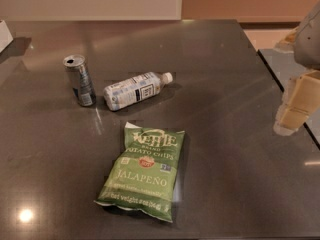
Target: Pick green jalapeno chip bag
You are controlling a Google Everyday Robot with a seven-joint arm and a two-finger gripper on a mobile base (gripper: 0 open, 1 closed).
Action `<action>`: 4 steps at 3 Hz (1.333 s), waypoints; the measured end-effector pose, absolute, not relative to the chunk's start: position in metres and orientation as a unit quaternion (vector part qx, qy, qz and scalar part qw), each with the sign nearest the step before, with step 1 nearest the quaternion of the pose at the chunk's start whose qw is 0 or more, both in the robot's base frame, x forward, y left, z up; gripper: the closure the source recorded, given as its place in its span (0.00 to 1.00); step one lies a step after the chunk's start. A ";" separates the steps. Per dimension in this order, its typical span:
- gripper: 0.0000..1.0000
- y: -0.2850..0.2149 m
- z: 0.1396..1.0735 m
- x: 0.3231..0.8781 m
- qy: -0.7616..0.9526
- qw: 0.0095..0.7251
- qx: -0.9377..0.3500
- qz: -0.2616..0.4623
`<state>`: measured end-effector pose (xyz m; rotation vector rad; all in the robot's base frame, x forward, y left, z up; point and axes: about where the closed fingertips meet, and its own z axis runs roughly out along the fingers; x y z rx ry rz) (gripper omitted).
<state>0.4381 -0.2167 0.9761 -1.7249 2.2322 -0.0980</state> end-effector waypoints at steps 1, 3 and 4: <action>0.00 -0.217 0.976 0.438 0.781 0.159 -0.603 -0.034; 0.00 -0.178 0.970 0.433 0.743 0.176 -0.646 -0.006; 0.00 -0.164 0.966 0.430 0.728 0.179 -0.662 0.006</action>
Offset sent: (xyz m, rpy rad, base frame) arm -0.0075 0.0550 -0.0138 0.0742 0.0181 0.1844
